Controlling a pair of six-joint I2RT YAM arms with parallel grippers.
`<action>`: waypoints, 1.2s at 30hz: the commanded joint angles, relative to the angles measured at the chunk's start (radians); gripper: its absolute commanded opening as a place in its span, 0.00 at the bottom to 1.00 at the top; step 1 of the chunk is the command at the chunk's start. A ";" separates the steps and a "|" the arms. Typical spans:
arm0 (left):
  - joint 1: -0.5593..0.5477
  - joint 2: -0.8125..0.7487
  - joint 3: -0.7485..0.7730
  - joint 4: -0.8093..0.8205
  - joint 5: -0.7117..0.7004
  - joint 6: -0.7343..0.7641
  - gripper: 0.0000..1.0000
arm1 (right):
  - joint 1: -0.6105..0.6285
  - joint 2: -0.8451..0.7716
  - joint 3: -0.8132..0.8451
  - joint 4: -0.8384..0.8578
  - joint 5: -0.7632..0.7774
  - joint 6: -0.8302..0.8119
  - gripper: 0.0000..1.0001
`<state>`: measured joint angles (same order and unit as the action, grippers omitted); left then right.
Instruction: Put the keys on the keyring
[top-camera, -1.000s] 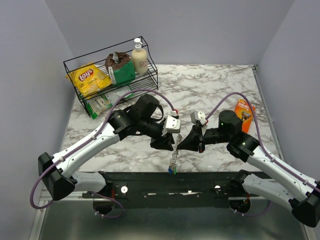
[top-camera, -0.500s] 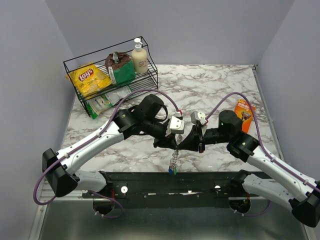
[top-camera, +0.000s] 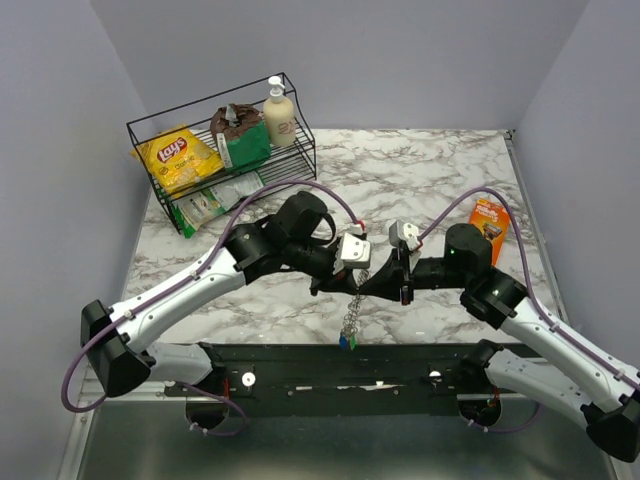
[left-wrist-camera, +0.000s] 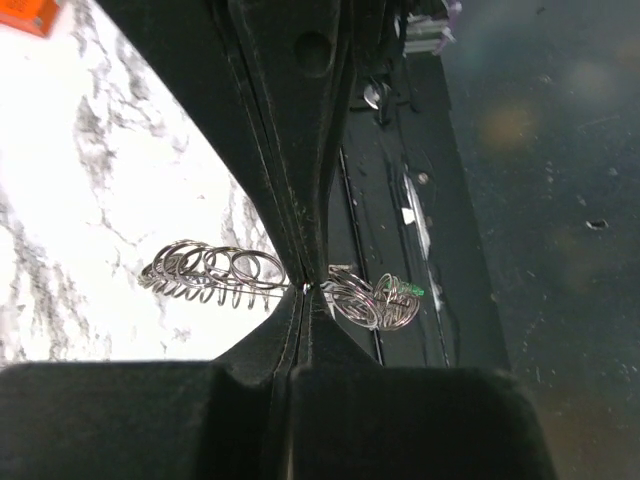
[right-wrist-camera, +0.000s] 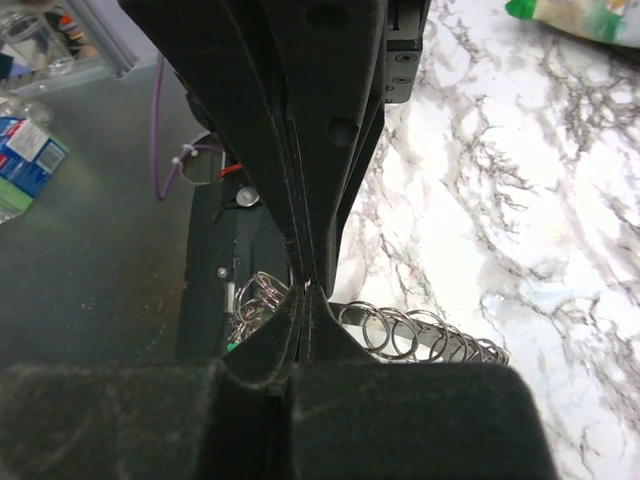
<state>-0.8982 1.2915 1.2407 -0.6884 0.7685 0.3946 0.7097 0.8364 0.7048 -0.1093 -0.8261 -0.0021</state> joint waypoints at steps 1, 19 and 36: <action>-0.007 -0.086 -0.108 0.182 -0.093 -0.074 0.00 | 0.004 -0.059 0.007 0.049 0.058 -0.002 0.04; -0.007 -0.296 -0.451 0.786 -0.140 -0.287 0.00 | 0.004 -0.140 -0.005 0.054 0.134 0.034 0.65; -0.005 -0.376 -0.638 1.305 -0.069 -0.392 0.00 | 0.004 -0.261 -0.028 0.043 0.242 0.060 0.72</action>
<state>-0.9047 0.9405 0.6239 0.3809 0.6624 0.0345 0.7105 0.6064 0.6792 -0.0708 -0.6216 0.0437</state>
